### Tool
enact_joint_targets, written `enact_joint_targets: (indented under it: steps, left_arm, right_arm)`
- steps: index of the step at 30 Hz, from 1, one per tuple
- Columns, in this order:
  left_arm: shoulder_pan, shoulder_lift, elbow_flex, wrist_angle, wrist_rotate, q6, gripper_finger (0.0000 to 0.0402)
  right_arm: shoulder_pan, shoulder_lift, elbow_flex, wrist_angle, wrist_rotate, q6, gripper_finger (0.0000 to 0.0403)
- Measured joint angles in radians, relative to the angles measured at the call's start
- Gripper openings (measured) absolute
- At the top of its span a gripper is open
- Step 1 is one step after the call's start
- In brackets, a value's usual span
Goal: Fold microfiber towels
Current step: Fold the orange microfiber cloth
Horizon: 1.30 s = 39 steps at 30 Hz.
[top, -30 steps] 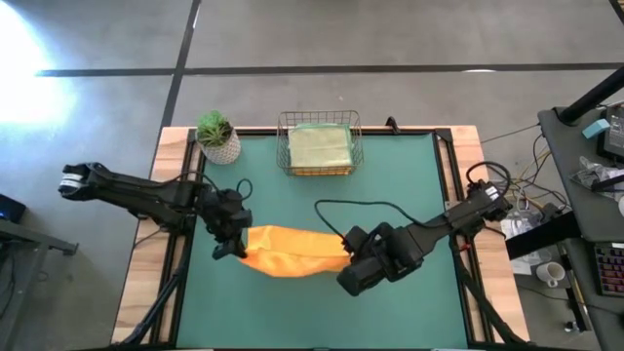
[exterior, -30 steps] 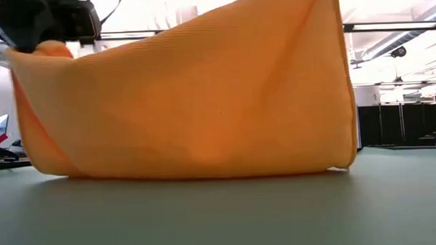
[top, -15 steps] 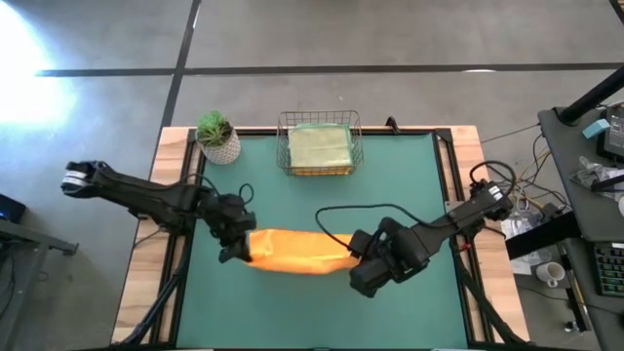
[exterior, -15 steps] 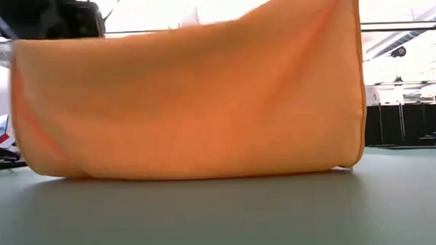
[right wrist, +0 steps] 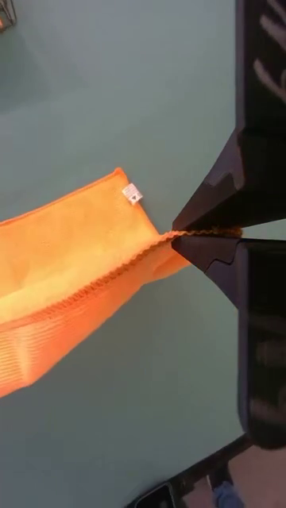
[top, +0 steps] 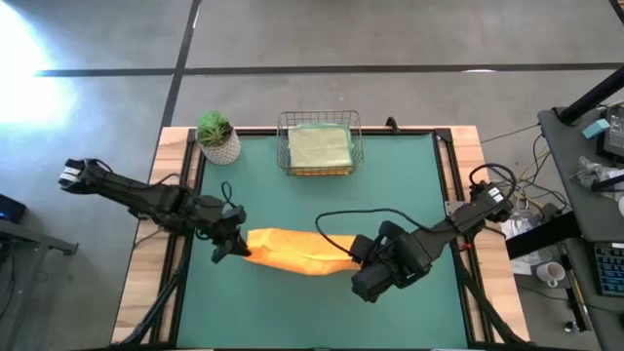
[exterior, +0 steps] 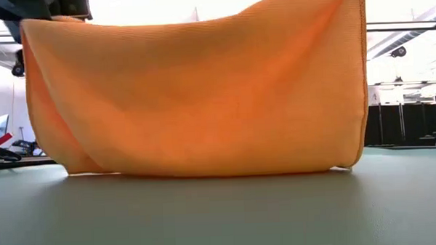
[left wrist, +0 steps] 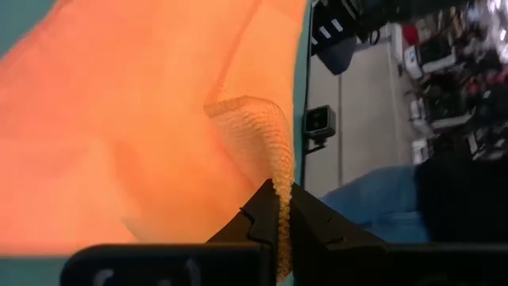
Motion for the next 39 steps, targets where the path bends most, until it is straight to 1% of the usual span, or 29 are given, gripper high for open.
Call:
enact_joint_targets:
  steps: [4, 7, 12, 15, 18, 24, 26, 28, 32, 36, 39]
  left_arm:
    - [-0.056, -0.004, -0.026, -0.002, -0.033, -0.124, 0.0001]
    - [-0.102, 0.037, -0.036, -0.006, -0.133, -0.141, 0.0001]
    - [-0.161, 0.123, -0.026, 0.005, -0.289, -0.144, 0.0001]
    - [-0.201, 0.165, -0.017, 0.006, -0.36, -0.166, 0.0001]
    - [-0.249, 0.194, -0.016, 0.002, -0.44, -0.185, 0.0001]
    - [-0.355, 0.229, -0.016, -0.014, -0.641, -0.339, 0.0001]
    - [-0.385, 0.238, -0.016, -0.02, -0.678, -0.387, 0.0001]
    - [-0.411, 0.25, -0.014, -0.04, -0.716, -0.418, 0.0001]
    - [-0.447, 0.263, -0.005, -0.06, -0.796, -0.432, 0.0001]
    - [-0.446, 0.296, -0.005, -0.074, -0.83, -0.433, 0.0001]
    - [-0.446, 0.33, -0.006, -0.104, -0.831, -0.433, 0.0001]
  right_arm:
    - [0.007, 0.018, -0.01, 0.01, 0.0, -0.003, 0.0008]
    - [0.01, 0.024, -0.057, 0.01, 0.013, -0.022, 0.0008]
    - [0.014, 0.029, -0.175, 0.028, -0.006, 0.005, 0.0008]
    - [0.031, 0.029, -0.251, 0.095, -0.023, 0.01, 0.0008]
    - [0.05, 0.029, -0.32, 0.197, -0.031, 0.0, 0.0008]
    - [0.067, 0.029, -0.438, 0.427, -0.047, -0.023, 0.0008]
    - [0.067, 0.029, -0.462, 0.467, -0.046, -0.041, 0.0008]
    - [0.064, 0.029, -0.48, 0.469, -0.04, -0.046, 0.0008]
    - [0.045, 0.029, -0.507, 0.471, -0.005, -0.031, 0.0008]
    - [0.005, 0.029, -0.529, 0.474, 0.005, -0.039, 0.0008]
    - [-0.033, 0.029, -0.543, 0.473, 0.026, -0.064, 0.0008]
